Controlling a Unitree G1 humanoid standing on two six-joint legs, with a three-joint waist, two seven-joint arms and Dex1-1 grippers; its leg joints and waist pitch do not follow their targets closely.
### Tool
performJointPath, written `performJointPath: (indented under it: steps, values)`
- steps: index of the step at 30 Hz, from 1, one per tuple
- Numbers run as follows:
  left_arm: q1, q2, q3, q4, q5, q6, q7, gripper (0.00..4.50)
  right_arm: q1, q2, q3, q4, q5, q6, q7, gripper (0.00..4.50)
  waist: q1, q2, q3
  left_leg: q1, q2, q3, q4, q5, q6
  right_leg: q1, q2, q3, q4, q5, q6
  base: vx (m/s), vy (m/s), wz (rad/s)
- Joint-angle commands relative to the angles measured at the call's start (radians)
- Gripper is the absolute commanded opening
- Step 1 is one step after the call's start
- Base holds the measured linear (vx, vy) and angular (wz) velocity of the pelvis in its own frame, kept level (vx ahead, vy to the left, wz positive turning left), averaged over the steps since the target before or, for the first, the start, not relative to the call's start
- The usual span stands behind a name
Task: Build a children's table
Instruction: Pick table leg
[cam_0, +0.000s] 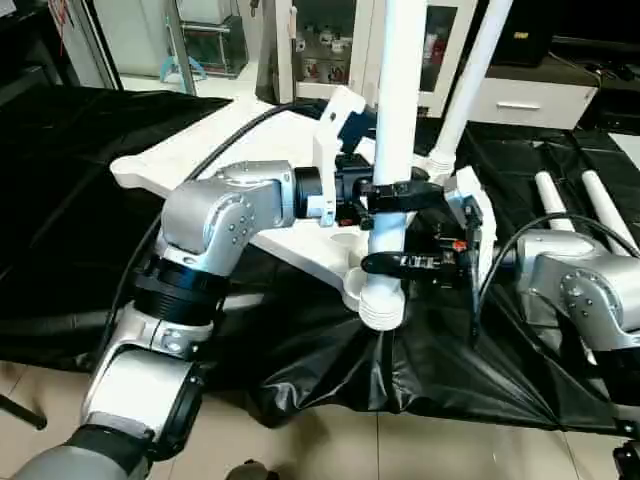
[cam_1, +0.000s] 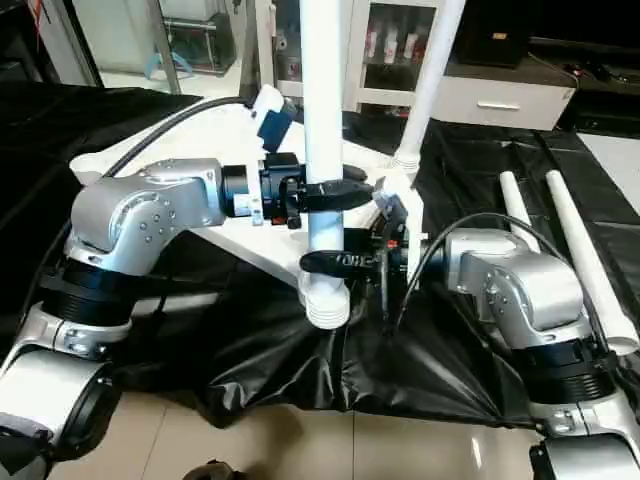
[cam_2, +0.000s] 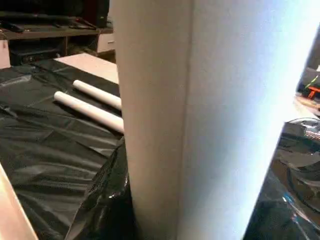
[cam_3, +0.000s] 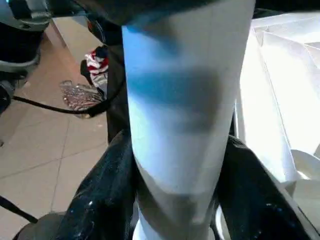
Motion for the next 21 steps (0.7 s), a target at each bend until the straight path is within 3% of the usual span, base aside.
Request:
performJointPath:
  steps: [1, 12, 13, 14, 17, 18, 21]
  values:
    - [-0.037, -0.008, 0.024, -0.016, -0.026, -0.003, -0.002, 1.82, 0.016, -0.004, 0.001, -0.013, 0.010, 0.014, 0.024, 1.87, -0.001, -0.020, -0.083, 0.020, 0.045, -0.021, -0.067, -0.144, 0.026, 0.056, -0.056, 0.038, -0.065, -0.247, -0.206, 0.000, 0.000, 0.00]
    - [-0.027, -0.002, 0.006, -0.034, -0.008, -0.011, 0.001, 1.82, 0.018, -0.005, -0.012, -0.022, 0.022, 0.002, 0.042, 1.82, 0.000, -0.020, -0.083, 0.019, 0.045, -0.021, -0.067, -0.134, 0.030, 0.057, -0.056, 0.037, -0.064, -0.238, -0.207, 0.000, 0.000, 0.00]
    - [-0.029, -0.003, 0.005, -0.031, -0.001, -0.014, 0.009, 2.17, 0.018, -0.005, -0.013, -0.022, 0.022, 0.001, 0.041, 1.82, -0.001, -0.019, -0.082, 0.020, 0.045, -0.021, -0.067, -0.139, 0.029, 0.056, -0.055, 0.037, -0.066, -0.244, -0.206, 0.000, 0.000, 0.00]
    - [-0.039, -0.007, 0.023, -0.003, -0.008, 0.005, 0.025, 2.52, 0.017, -0.001, -0.022, -0.023, 0.024, -0.002, 0.035, 1.82, -0.001, -0.019, -0.083, 0.020, 0.045, -0.021, -0.067, -0.143, 0.027, 0.056, -0.055, 0.038, -0.065, -0.246, -0.207, 0.000, 0.000, 0.00]
    - [-0.049, -0.014, 0.067, 0.024, -0.045, 0.027, 0.026, 2.59, 0.019, 0.000, -0.032, -0.028, 0.028, -0.001, 0.029, 1.82, 0.000, -0.020, -0.083, 0.020, 0.043, -0.020, -0.066, -0.142, 0.029, 0.056, -0.055, 0.037, -0.066, -0.245, -0.208, 0.000, 0.000, 0.00]
    - [-0.052, -0.023, 0.107, 0.033, -0.090, 0.044, 0.015, 2.87, 0.021, 0.000, -0.037, -0.030, 0.030, -0.001, 0.026, 1.81, 0.000, -0.020, -0.083, 0.019, 0.044, -0.021, -0.066, -0.139, 0.030, 0.058, -0.056, 0.037, -0.066, -0.243, -0.209, 0.000, 0.000, 0.00]
    - [-0.061, -0.048, 0.234, 0.066, -0.231, 0.102, -0.001, 2.95, 0.029, 0.014, -0.066, -0.031, 0.033, -0.011, -0.006, 1.81, 0.001, -0.017, -0.085, 0.018, 0.042, -0.019, -0.063, -0.132, 0.028, 0.058, -0.056, 0.036, -0.060, -0.216, -0.233, 0.000, 0.000, 0.00]
